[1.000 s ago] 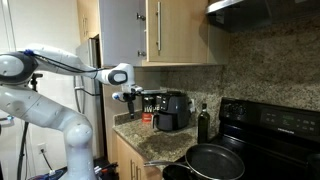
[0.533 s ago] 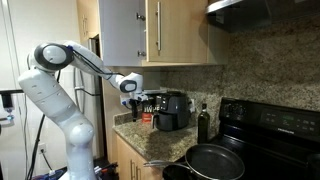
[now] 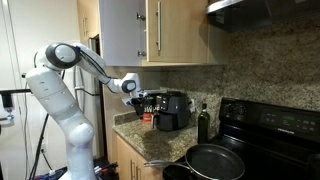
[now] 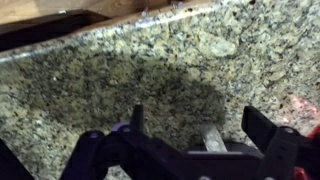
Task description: Close the air fryer door then open the air fryer door
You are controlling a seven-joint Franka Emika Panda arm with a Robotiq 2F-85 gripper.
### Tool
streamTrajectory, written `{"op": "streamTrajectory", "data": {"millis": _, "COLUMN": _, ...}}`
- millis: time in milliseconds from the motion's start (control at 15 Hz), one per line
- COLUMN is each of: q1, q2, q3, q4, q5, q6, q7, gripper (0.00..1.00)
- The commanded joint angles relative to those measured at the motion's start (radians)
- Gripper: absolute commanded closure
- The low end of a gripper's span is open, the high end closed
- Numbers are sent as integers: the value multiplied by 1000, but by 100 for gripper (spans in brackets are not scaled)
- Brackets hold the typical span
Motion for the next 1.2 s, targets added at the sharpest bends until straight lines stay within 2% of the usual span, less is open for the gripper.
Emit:
{"op": "streamTrajectory", "data": {"millis": 0, "q1": -13, "q2": 147, "q3": 37, "q4": 115, "q5": -76, "q6": 143, "q7": 47, "gripper": 0}}
{"op": "streamTrajectory", "data": {"millis": 67, "q1": -16, "q2": 160, "q3": 35, "q4": 132, "q5": -76, "q6": 171, "q7": 77, "gripper": 0}}
{"op": "streamTrajectory", "data": {"millis": 133, "q1": 10, "q2": 88, "q3": 19, "q4": 68, "q5": -56, "q6": 129, "q7": 46, "gripper": 0}}
{"op": "streamTrajectory", "data": {"millis": 333, "q1": 11, "q2": 143, "q3": 14, "q4": 117, "q5": -60, "q6": 160, "q7": 63, "gripper": 0}}
{"op": "streamTrajectory", "data": {"millis": 600, "q1": 11, "q2": 147, "q3": 14, "q4": 122, "q5": -60, "q6": 160, "q7": 63, "gripper": 0}}
{"op": "streamTrajectory", "data": {"millis": 667, "q1": -4, "q2": 170, "q3": 29, "q4": 124, "q5": -125, "q6": 194, "q7": 66, "gripper": 0}}
{"op": "streamTrajectory", "data": {"millis": 733, "q1": -41, "q2": 192, "q3": 55, "q4": 124, "q5": -259, "q6": 241, "q7": 104, "gripper": 0}}
{"op": "streamTrajectory", "data": {"millis": 933, "q1": -74, "q2": 210, "q3": 31, "q4": 109, "q5": -466, "q6": 357, "q7": 83, "gripper": 0}}
{"op": "streamTrajectory", "data": {"millis": 1067, "q1": -102, "q2": 240, "q3": 23, "q4": 108, "q5": -545, "q6": 435, "q7": 114, "gripper": 0}}
{"op": "streamTrajectory", "data": {"millis": 1133, "q1": -100, "q2": 260, "q3": 12, "q4": 109, "q5": -541, "q6": 468, "q7": 105, "gripper": 0}}
